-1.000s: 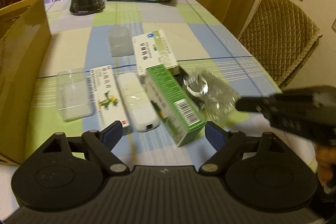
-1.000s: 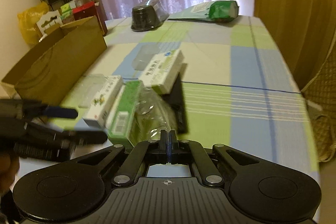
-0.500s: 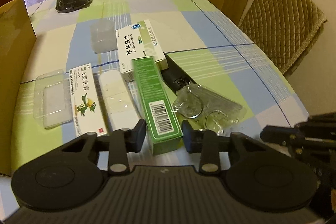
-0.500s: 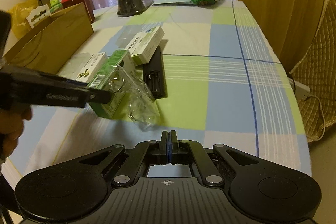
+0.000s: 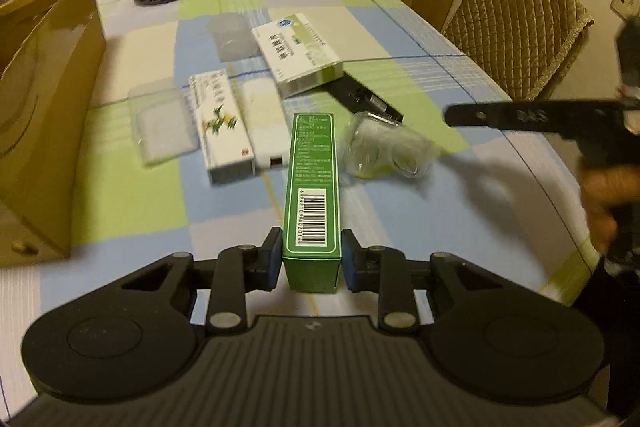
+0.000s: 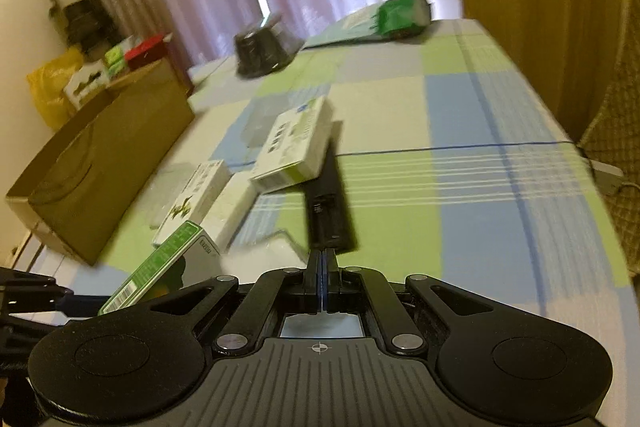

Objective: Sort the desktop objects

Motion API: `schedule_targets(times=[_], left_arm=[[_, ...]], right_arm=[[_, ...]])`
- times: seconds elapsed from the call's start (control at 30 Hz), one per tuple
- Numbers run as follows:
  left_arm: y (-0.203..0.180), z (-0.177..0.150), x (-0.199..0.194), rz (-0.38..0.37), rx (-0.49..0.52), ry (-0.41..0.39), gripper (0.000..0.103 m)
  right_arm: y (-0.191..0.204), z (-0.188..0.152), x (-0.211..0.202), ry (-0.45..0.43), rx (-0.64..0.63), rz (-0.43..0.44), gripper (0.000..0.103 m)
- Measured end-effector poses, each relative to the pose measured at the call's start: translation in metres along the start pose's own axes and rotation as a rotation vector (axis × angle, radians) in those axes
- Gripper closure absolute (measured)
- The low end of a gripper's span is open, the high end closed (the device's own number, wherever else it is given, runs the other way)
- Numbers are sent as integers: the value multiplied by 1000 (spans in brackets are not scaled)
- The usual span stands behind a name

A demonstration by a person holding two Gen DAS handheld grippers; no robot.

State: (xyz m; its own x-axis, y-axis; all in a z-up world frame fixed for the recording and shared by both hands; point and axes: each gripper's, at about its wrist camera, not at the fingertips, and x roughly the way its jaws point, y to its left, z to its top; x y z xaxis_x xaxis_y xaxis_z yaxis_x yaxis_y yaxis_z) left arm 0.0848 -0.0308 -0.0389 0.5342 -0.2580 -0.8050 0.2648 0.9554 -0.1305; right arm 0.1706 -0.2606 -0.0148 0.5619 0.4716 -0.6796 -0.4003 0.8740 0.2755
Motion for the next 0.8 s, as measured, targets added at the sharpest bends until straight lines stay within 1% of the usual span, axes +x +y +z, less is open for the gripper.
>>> schedule_targets(times=[0.1,0.2,0.33,0.5,0.6,0.7,0.77,0.8], left_arm=[[5,-6,-7,-2,-16,-3,78],[9,-11,-12,-7,-27,-4,78],[12,-18,-10,-1,-34,9,78],[11,-21,-8,4,-34,8,78],[10,-23,-7,6,-33,13,77],[11,-24,-7,6,-33,13,77],[11,-24,-6,6,-33,13,77],[11,-24,-6,8,-35,13,77]], right_arm=[[19,-3,14,71,-86,47,103],[30,-9,13,78,-150,38,103],[30,-17,2,78,-184,5,103],[26,-25,-3,92,-223,-62,103],[19,-27,-3,128,-194,-66,103],[18,-28,-7,116,-195,-74,103],[20,-29,-9,92,-197,-107,103],[21,-30,-10,79,-202,-129,70]])
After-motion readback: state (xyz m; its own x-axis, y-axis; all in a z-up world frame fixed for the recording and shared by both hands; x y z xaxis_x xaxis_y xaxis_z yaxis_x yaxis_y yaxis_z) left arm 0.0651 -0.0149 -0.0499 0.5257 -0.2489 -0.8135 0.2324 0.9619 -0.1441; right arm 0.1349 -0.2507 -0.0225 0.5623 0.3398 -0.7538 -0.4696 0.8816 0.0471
